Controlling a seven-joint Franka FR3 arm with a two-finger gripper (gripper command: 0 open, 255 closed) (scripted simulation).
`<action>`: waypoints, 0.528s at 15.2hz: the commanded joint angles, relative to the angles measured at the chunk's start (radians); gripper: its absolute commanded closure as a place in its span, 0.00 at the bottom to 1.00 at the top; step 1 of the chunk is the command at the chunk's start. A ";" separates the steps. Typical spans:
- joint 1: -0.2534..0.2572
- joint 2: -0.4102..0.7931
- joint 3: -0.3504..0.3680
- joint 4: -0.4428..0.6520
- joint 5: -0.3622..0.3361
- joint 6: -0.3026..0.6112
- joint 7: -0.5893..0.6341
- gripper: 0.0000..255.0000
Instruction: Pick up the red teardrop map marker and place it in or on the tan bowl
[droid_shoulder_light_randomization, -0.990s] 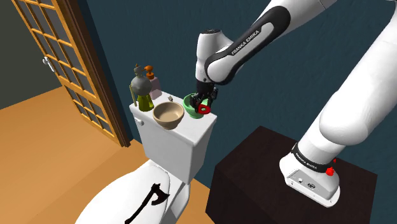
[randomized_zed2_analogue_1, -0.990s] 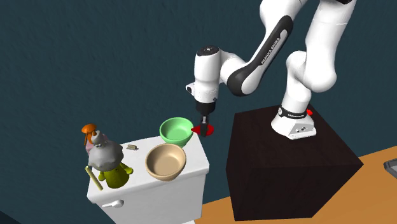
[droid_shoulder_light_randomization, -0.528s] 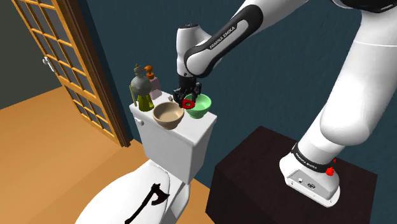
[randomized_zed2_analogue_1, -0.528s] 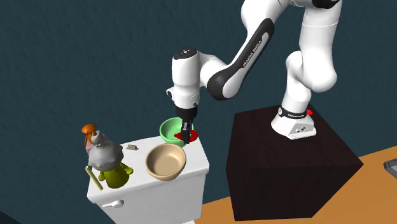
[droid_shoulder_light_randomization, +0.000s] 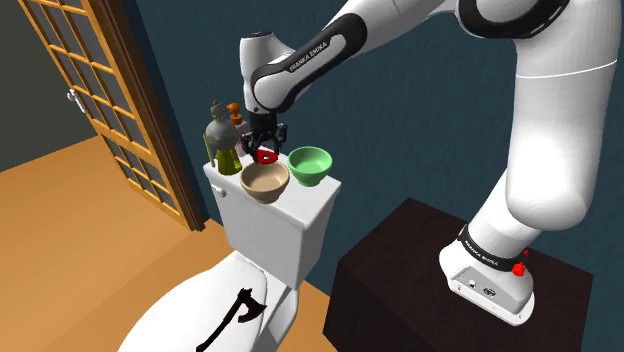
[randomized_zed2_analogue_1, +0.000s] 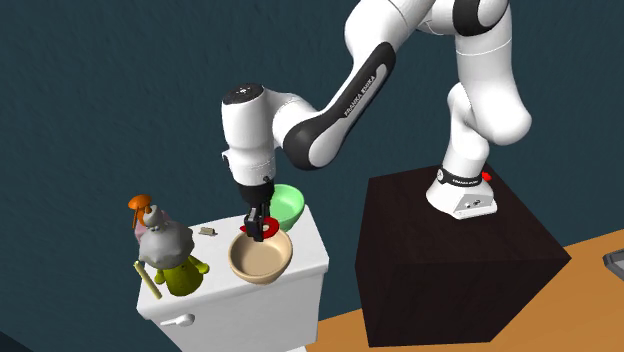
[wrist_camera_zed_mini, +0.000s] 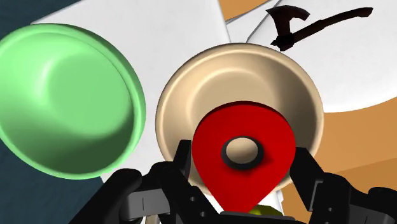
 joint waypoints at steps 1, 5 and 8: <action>0.008 0.031 -0.004 0.021 -0.009 0.008 0.008 1.00; 0.012 0.063 -0.011 0.012 -0.021 0.049 0.015 1.00; 0.016 0.089 -0.016 0.007 -0.029 0.079 0.021 1.00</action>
